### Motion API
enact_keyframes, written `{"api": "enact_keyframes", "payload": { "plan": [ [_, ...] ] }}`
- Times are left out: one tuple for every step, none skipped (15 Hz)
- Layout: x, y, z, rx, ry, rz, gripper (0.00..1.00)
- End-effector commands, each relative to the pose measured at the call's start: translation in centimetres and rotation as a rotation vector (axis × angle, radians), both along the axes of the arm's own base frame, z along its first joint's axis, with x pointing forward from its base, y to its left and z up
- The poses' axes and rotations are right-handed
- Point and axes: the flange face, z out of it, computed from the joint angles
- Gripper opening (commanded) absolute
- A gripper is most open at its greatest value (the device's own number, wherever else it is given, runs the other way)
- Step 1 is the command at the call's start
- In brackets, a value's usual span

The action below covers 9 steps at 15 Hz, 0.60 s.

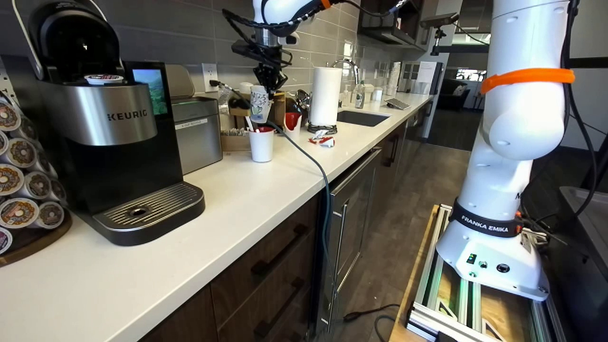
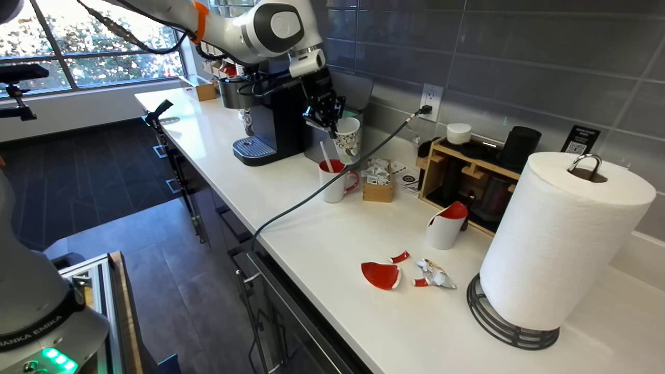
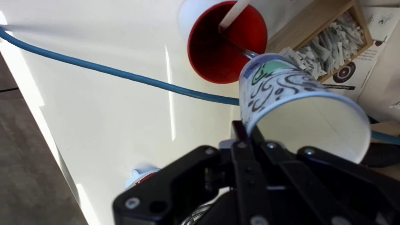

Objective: Put the paper cup inside the white mug

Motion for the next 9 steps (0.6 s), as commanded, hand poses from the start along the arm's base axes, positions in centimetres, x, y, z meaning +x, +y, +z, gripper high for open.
{"api": "enact_keyframes", "payload": {
  "plan": [
    [-0.7, 0.7, -0.1, -0.018, 0.041, -0.021, 0.01],
    [-1.1, 0.8, 0.0, -0.025, 0.047, -0.022, 0.01],
    [-1.4, 0.8, 0.1, -0.033, 0.055, -0.024, 0.01],
    [-1.6, 0.9, 0.0, -0.04, 0.06, -0.025, 0.01],
    [-1.8, 0.9, 0.0, -0.044, 0.066, -0.026, 0.01],
    [-1.9, 1.0, -0.1, -0.043, 0.069, -0.026, 0.01],
    [-2.0, 1.1, -0.2, -0.042, 0.074, -0.021, 0.01],
    [-2.1, 1.2, -0.3, -0.043, 0.081, -0.019, 0.01],
    [-2.4, 1.4, -0.5, -0.047, 0.092, -0.016, 0.01]
  ]
}}
